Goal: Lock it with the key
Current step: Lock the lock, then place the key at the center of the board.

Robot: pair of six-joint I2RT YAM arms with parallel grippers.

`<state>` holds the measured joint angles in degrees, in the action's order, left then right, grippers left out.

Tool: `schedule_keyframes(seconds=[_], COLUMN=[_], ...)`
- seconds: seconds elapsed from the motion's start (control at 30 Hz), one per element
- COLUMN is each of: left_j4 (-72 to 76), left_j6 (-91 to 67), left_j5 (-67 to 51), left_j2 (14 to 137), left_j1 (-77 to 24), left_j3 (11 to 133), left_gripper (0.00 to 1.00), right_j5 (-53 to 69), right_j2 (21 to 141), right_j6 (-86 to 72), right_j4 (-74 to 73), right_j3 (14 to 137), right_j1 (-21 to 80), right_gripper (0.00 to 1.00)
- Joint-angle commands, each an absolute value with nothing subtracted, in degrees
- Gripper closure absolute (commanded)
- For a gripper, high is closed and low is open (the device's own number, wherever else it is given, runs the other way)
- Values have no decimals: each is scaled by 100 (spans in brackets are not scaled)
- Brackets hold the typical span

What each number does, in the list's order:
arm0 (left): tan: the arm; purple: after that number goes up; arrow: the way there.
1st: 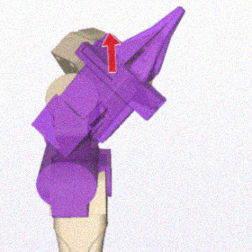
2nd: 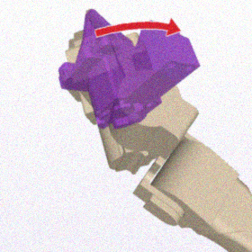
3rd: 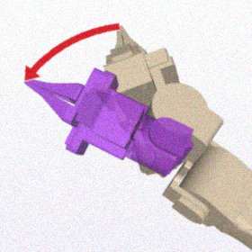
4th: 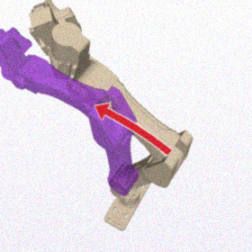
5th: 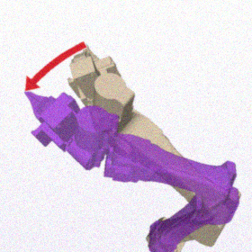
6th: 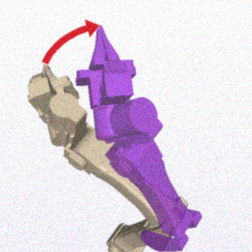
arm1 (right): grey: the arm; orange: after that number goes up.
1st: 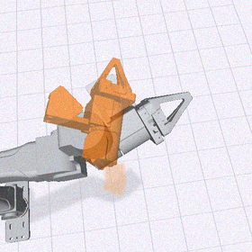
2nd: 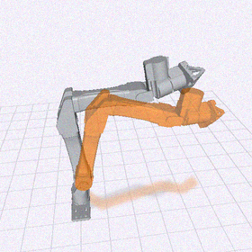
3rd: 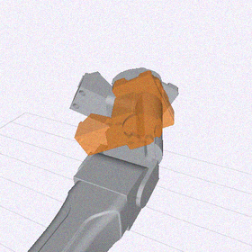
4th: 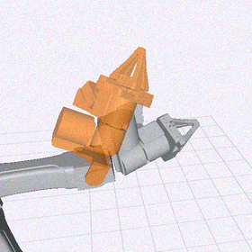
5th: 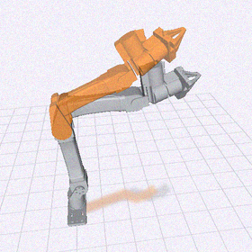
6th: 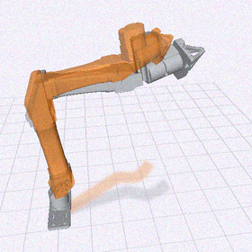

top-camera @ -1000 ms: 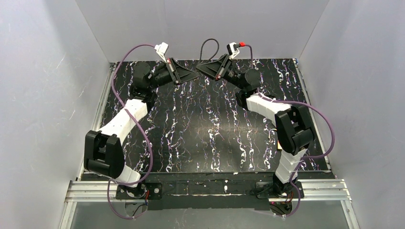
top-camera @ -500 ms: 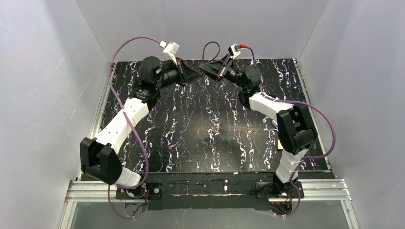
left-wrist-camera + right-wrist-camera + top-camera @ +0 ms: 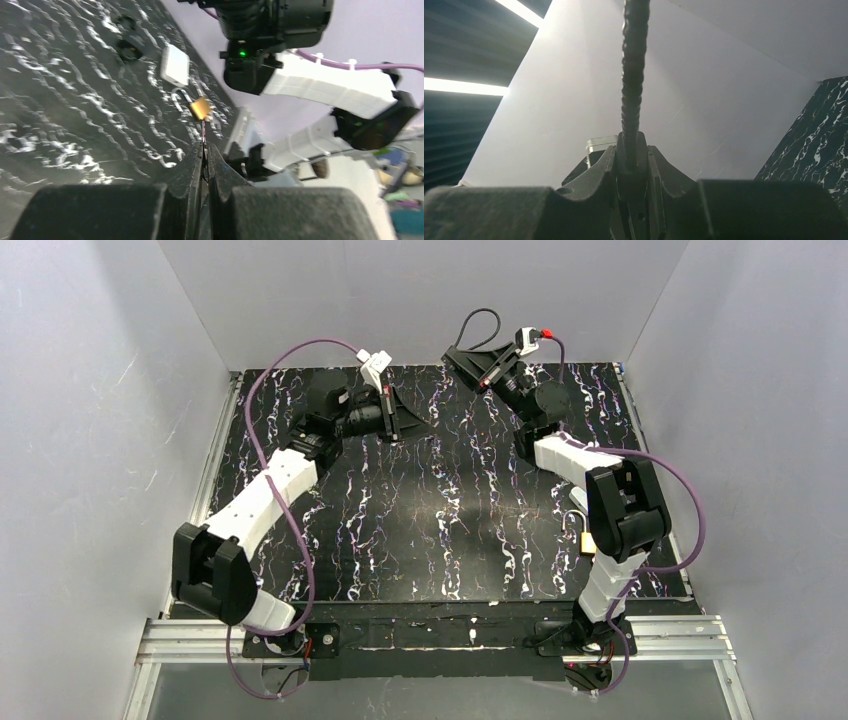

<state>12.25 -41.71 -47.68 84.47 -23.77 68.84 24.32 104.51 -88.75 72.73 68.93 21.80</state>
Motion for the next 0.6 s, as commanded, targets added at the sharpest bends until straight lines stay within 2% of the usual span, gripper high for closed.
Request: schedule_keyframes(seconds=[0.0, 0.17, 0.4, 0.57], left_j4=[-527, -746, -1092, -1391], left_j6=[-2459, -2439, -2788, -2635], left_j5=[-3817, -3850, -4220, -4538], left_j2=[7893, 7642, 7516, 7486], left_j1=[-2380, -1908, -273, 1138], left_j3=[7396, 7241, 7058, 6992], left_gripper=[100, 100, 100, 100], right_j5=[2475, 2849, 3519, 3695], right_j2=[10055, 9912, 9959, 10581], right_j6=[-8441, -7846, -6147, -5228], right_j4=[7116, 6685, 4917, 3918], right_j3=[7075, 7075, 7280, 7838], right_j1=[2250, 2261, 2837, 3531], right_gripper=[99, 99, 99, 99])
